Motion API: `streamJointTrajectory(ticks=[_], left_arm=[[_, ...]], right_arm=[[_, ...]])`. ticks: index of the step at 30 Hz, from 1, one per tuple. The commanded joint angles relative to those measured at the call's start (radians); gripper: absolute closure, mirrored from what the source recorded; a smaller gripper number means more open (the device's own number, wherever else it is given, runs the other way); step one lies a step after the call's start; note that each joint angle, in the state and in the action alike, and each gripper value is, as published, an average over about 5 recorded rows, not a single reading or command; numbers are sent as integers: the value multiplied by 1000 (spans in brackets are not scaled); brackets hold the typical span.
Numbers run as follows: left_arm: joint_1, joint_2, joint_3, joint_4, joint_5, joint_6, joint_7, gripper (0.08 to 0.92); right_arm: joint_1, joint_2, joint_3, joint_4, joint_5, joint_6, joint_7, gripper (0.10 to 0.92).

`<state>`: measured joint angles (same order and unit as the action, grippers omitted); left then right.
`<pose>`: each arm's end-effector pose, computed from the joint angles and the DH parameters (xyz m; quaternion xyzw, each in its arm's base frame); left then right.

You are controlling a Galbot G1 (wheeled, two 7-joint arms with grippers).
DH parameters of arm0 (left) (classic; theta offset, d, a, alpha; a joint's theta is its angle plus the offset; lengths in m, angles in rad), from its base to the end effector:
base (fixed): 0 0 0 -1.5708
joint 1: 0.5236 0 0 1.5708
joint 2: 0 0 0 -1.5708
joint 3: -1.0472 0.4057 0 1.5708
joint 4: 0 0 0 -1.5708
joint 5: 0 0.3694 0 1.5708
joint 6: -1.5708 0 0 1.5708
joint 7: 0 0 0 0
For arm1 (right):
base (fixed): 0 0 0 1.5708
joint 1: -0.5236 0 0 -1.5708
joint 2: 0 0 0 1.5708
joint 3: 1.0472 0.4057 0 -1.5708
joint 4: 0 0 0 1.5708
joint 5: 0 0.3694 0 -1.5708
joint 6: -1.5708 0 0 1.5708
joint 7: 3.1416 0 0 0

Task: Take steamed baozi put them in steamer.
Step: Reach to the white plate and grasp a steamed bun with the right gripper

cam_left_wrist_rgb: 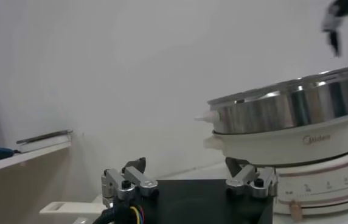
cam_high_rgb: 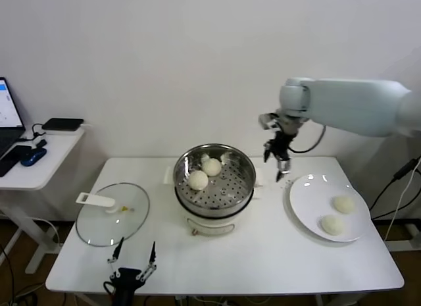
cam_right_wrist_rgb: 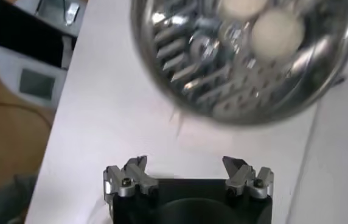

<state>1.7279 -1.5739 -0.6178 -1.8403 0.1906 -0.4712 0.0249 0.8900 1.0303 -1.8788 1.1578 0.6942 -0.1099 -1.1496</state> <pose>0.0820 0.0325 -0.4620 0.0164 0.9929 0.1157 0.0239 0.6425 -0.0896 -0.0213 0.5645 -0.4570 0.5366 0.4297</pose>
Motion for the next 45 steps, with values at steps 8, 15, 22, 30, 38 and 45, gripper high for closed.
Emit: streamJointTrajectory(ticks=[8,15,22,30,38,45], left_arm=[[3,-23,-1,20,32,-5,-3,177],[10,-31,-6,29,43,-6,-4,177],[14,-36,-9,37,50,-7,-5,177],[11,-36,-12,38,52,-5,-5,177],[6,-34,-13,42,49,-5,-5,177],[5,-34,-13,41,49,-5,-5,177]], right_arm=[[-326,-364,177,-27,-382,61,39,203],[-475,-341,330,-146,-465,83,49,203],[-549,-304,400,-236,-512,102,59,203],[-573,-295,411,-224,-493,99,47,203],[-590,-294,424,-240,-498,98,49,203],[-592,-286,435,-247,-492,99,50,207]])
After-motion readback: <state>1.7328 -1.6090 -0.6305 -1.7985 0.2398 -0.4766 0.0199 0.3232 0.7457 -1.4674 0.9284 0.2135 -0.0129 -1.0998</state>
